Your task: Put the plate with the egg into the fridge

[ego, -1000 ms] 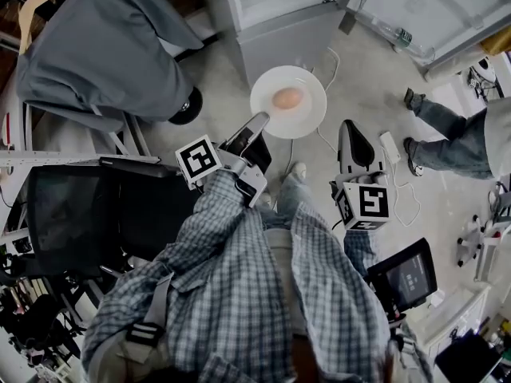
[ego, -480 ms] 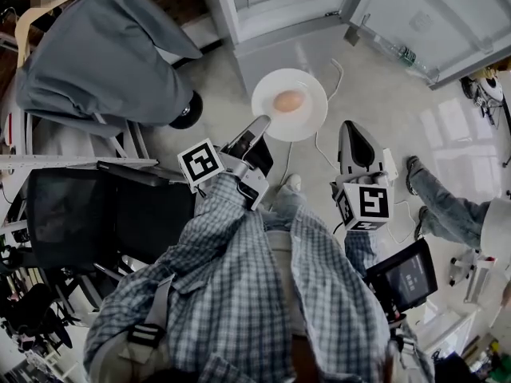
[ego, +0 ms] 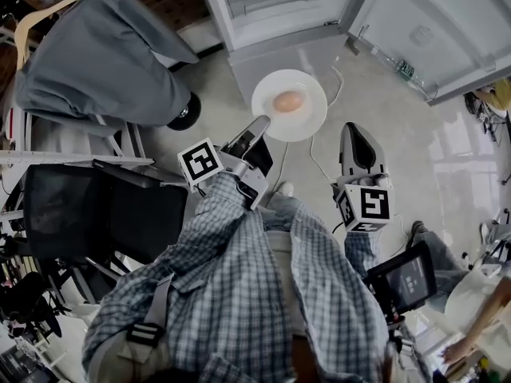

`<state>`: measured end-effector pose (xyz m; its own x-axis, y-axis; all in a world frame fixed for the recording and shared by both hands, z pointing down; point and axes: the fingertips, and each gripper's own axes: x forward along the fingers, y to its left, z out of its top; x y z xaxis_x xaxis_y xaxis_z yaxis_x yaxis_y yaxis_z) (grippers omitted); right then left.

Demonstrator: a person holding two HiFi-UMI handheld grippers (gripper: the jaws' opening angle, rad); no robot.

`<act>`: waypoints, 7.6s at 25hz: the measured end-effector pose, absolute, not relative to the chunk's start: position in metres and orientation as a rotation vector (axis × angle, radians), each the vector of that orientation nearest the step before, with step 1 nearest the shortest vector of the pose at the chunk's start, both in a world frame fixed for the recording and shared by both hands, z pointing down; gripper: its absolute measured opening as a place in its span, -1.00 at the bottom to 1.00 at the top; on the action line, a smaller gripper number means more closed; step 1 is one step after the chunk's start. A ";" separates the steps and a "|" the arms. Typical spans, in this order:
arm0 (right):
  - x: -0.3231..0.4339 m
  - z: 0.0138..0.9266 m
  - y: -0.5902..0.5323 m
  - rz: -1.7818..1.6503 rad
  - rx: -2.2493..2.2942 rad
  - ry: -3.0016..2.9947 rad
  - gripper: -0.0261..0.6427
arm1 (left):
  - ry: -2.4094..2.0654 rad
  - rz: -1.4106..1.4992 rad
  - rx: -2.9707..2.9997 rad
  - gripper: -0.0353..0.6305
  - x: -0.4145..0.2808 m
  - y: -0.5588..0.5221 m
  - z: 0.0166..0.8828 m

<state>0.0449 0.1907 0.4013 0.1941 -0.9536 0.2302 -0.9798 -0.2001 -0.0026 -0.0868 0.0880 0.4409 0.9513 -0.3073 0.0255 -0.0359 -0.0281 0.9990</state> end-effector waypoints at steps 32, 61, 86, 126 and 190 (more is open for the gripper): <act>0.127 0.418 0.151 0.307 2.308 -1.891 -0.90 | -0.326 -0.247 1.568 -0.84 -0.018 0.035 0.450; 0.129 0.394 -0.041 0.190 2.311 -1.905 -0.90 | -0.234 -0.219 1.616 -0.84 0.009 -0.130 0.442; 0.166 0.394 -0.122 0.187 2.165 -2.015 -0.90 | -0.321 -0.305 1.587 -0.84 0.044 -0.198 0.446; 0.263 0.390 -0.235 0.081 1.894 -2.222 -0.90 | -0.490 -0.580 1.565 -0.84 0.125 -0.288 0.371; 0.207 0.350 -0.306 -0.873 1.247 -1.756 -0.90 | -0.687 -0.663 1.506 -0.84 0.154 -0.391 0.369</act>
<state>0.2066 -0.3056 0.3503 -0.1990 -0.9567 0.2124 -0.4085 0.2780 0.8694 0.1540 -0.3912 0.3690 0.6525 -0.7578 -0.0034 -0.0305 -0.0308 0.9991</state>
